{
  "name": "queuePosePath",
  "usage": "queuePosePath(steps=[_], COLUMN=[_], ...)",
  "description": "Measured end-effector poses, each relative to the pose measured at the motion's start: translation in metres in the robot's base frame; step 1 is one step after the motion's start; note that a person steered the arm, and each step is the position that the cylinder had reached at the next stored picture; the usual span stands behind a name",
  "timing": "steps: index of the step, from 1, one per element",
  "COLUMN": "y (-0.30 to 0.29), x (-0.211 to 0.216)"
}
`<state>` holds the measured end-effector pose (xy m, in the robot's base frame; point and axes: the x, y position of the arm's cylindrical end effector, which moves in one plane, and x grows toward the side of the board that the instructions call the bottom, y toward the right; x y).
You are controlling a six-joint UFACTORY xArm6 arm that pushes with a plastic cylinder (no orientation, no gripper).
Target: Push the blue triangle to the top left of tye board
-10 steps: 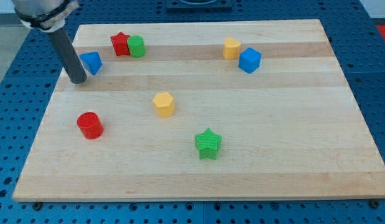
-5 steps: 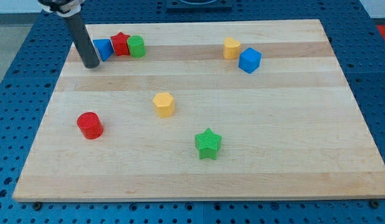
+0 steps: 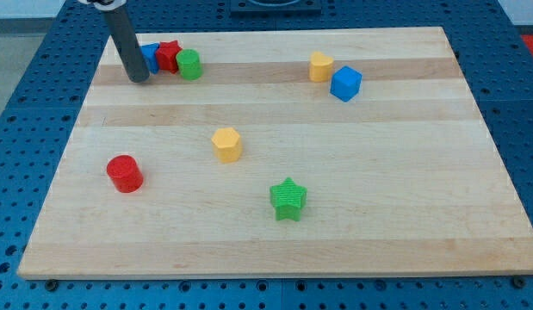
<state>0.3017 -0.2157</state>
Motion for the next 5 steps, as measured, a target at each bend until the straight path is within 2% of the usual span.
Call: queuePosePath(steps=[2,3,5], y=[0.028,0.020,-0.007], x=[-0.010,-0.030,-0.025])
